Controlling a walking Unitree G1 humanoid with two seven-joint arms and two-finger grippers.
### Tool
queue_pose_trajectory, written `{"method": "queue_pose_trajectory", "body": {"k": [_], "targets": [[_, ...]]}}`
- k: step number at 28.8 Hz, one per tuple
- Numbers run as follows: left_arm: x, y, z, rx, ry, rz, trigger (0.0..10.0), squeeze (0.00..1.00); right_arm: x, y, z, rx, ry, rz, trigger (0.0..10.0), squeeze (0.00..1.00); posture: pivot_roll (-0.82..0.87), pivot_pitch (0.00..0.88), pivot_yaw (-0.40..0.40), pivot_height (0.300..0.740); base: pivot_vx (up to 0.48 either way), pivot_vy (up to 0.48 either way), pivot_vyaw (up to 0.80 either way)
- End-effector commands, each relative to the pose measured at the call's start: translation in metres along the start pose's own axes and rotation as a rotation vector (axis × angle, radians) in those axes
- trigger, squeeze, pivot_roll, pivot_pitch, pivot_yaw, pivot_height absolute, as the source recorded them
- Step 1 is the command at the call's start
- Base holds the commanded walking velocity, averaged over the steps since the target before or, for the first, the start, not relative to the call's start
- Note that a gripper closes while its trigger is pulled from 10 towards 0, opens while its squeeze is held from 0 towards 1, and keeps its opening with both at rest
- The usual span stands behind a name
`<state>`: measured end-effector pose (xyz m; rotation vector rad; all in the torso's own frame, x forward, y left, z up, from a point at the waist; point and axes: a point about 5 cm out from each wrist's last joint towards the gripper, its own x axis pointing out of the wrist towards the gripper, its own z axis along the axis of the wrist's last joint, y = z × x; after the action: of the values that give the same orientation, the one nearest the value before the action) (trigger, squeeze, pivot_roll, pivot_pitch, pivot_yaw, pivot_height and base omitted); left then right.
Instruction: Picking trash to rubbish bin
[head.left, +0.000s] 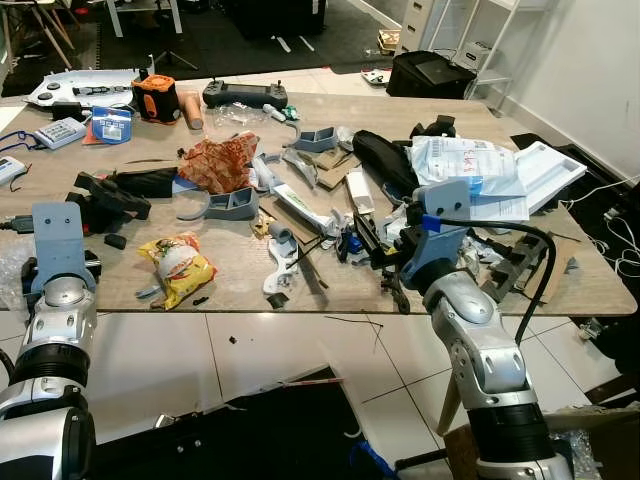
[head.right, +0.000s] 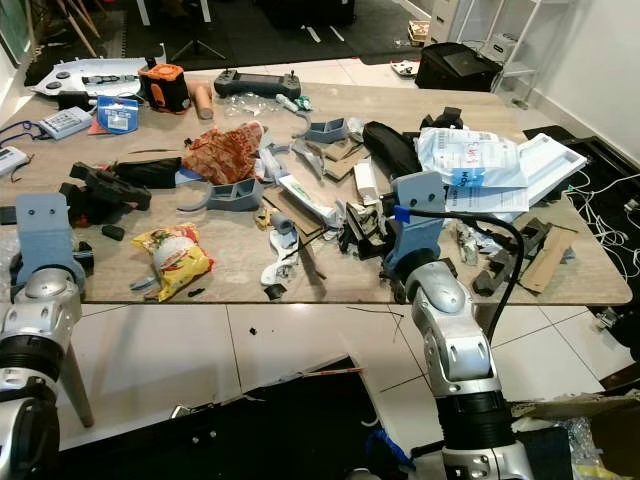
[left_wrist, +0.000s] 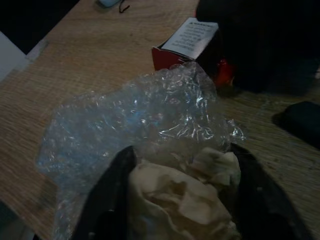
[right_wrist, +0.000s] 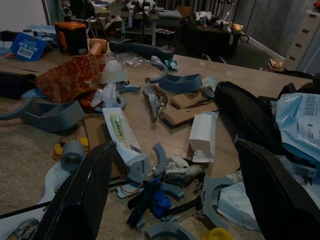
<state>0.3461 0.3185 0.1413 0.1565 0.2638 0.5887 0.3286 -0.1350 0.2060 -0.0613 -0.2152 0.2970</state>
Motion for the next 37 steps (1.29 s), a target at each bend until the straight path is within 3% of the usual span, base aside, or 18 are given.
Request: {"method": "queue_pose_trajectory", "body": {"k": [1, 15, 21, 23, 26, 27, 30, 37], "targets": [[0.001, 0.008, -0.017, -0.002, 0.082, 0.021, 0.0, 0.00, 0.001, 0.000, -0.001, -0.005, 0.007, 0.002, 10.0, 0.00, -0.01, 0.154, -0.036, 0.740, 0.000, 0.000, 0.00], [0.003, 0.011, -0.005, -0.053, 0.041, 0.038, 0.0, 0.00, 0.002, 0.001, -0.001, -0.005, 0.005, 0.000, 10.0, 0.00, -0.01, 0.150, -0.034, 0.740, 0.000, 0.000, 0.00], [0.005, 0.017, 0.024, -0.092, -0.043, 0.062, 0.0, 0.00, 0.004, -0.001, 0.001, -0.006, -0.006, -0.008, 10.0, 0.00, 0.00, 0.141, -0.031, 0.740, 0.000, 0.000, 0.00], [0.005, 0.022, 0.045, -0.117, -0.130, 0.097, 0.0, 0.00, 0.004, -0.001, 0.002, -0.004, -0.013, -0.013, 10.0, 0.00, 0.00, 0.141, -0.032, 0.740, 0.000, 0.000, 0.00], [0.000, 0.028, 0.080, -0.225, -0.314, 0.107, 0.0, 0.00, 0.004, -0.002, 0.003, 0.011, -0.026, -0.028, 10.0, 0.00, 0.00, 0.141, -0.032, 0.740, 0.000, 0.000, 0.00], [0.000, 0.028, 0.080, -0.225, -0.314, 0.107, 0.0, 0.00, 0.004, -0.002, 0.003, 0.011, -0.026, -0.028, 10.0, 0.00, 0.00, 0.141, -0.032, 0.740, 0.000, 0.000, 0.00], [-0.013, 0.016, 0.120, -0.343, -0.531, -0.009, 0.0, 0.00, 0.004, -0.005, 0.005, 0.018, -0.046, -0.047, 10.0, 0.00, 0.00, 0.135, -0.028, 0.740, 0.000, 0.000, 0.00], [-0.034, -0.011, 0.149, -0.433, -0.687, -0.195, 0.0, 0.00, 0.002, -0.010, 0.008, 0.019, -0.068, -0.078, 10.0, 0.00, -0.01, 0.121, -0.018, 0.740, 0.000, 0.000, 0.00]]}}
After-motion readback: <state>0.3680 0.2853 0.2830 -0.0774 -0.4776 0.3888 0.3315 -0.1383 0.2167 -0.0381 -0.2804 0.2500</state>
